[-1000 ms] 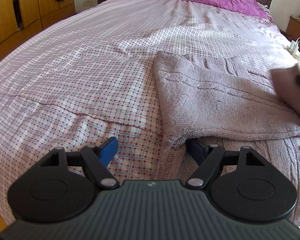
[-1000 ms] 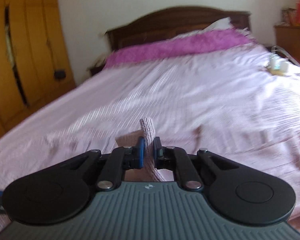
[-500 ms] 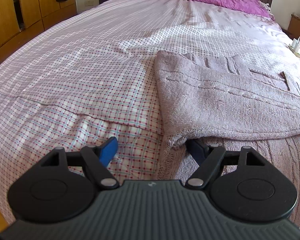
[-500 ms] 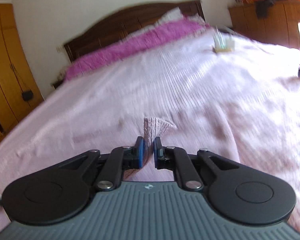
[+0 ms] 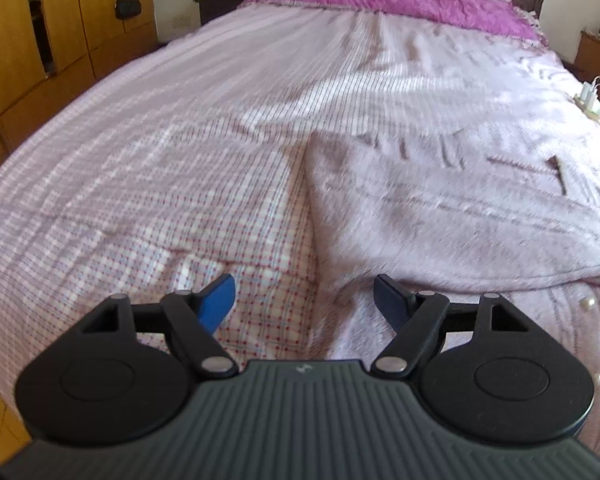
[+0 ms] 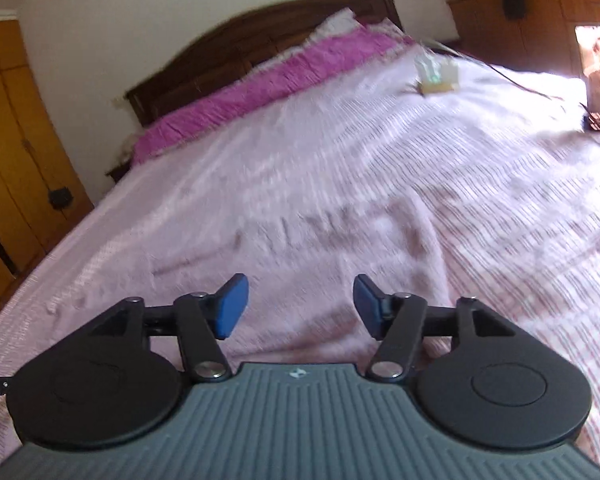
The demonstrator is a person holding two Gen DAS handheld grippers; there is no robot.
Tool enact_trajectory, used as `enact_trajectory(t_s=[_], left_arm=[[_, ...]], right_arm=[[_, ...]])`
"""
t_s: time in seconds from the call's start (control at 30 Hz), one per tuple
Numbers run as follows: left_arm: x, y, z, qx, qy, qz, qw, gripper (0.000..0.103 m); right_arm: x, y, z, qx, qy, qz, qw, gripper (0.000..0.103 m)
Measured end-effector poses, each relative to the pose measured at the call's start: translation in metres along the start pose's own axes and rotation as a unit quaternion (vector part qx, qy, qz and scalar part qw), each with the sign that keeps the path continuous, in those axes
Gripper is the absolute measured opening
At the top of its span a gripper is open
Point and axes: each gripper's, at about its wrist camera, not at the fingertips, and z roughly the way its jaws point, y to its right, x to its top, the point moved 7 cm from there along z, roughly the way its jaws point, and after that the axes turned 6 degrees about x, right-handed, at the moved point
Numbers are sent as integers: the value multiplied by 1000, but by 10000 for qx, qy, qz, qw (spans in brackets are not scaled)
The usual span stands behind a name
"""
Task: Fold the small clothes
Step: 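Move both open tools over the folded cardigan toward its ribbed hem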
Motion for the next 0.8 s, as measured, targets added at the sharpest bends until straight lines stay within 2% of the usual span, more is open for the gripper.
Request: enact_trajectory(t_s=[0.17,0.33,0.47,0.6,0.7,0.8], left_arm=[[15,12,-17,-110,298,36,9995,77],[22,33,-12,-302,344,139,9989,77],[16,48,12,-382,129,280,9988,77],[3,50,38,-282,-195,225,9992,78],[2,49,41,-293,-134,169,9993,79],[1,50,41,-267,-134,211,9993,80]], right_arm=[[6,-13,24,464,-58,-223,9987,68],[-7,3,65,51,-536,-286,9981,68],[-16,14,79,24,-426,-665,9969,68],[-19,19,83,144,-357,-668,9970,70],[-21,25,84,146,-331,-581,9977,76],[-21,26,85,185,-313,-561,9978,76]])
